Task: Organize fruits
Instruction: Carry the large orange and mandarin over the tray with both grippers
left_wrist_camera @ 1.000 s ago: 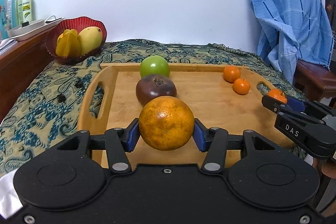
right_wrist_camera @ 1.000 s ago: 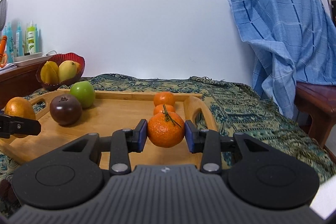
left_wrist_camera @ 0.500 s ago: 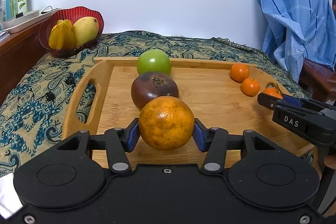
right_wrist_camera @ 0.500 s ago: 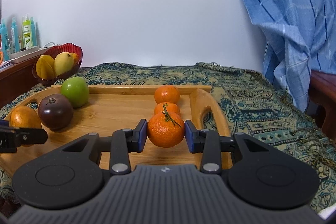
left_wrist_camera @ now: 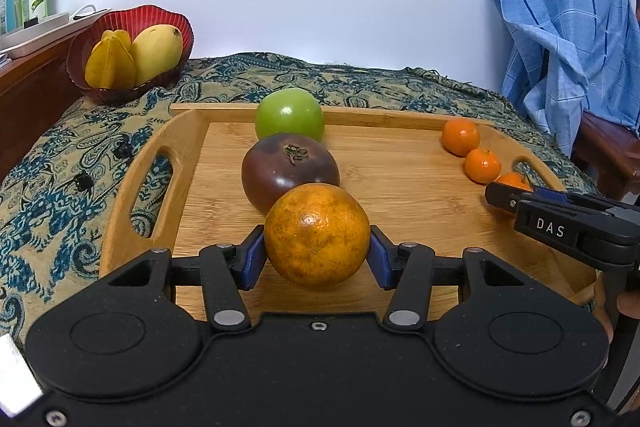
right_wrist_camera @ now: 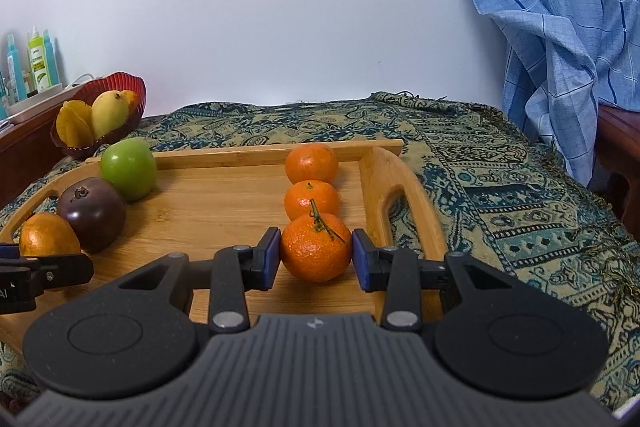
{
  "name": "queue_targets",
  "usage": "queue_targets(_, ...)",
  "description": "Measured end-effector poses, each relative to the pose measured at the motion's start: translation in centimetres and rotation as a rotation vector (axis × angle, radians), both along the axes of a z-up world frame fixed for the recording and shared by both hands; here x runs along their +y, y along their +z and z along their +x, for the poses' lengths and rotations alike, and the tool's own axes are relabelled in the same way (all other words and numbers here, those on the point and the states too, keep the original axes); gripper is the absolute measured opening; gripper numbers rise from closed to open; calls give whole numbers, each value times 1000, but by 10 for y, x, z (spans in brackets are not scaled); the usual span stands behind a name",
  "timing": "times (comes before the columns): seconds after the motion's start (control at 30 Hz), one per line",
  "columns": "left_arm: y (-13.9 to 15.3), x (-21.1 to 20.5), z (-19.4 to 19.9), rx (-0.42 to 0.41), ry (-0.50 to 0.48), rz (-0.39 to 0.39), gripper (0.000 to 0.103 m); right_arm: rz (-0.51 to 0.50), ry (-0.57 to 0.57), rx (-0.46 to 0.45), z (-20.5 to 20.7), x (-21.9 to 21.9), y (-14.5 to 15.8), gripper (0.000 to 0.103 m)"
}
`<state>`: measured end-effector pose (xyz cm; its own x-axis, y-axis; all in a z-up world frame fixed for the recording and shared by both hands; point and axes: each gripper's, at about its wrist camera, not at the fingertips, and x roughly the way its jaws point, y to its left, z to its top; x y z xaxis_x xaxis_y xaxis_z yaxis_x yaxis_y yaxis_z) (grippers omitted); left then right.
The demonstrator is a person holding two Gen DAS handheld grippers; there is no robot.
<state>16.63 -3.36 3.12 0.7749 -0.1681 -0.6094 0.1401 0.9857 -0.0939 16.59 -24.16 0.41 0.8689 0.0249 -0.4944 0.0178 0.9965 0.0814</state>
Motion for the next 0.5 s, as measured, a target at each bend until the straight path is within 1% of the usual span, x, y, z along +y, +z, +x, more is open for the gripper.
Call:
queue_targets(0.23,-4,-1,2,5,-4,6,50,-6,-2,4,0,1,0,42)
queue_targets(0.5,-7,-1,2,2,-9,9,50,-38,12,11,1,7,-2,43)
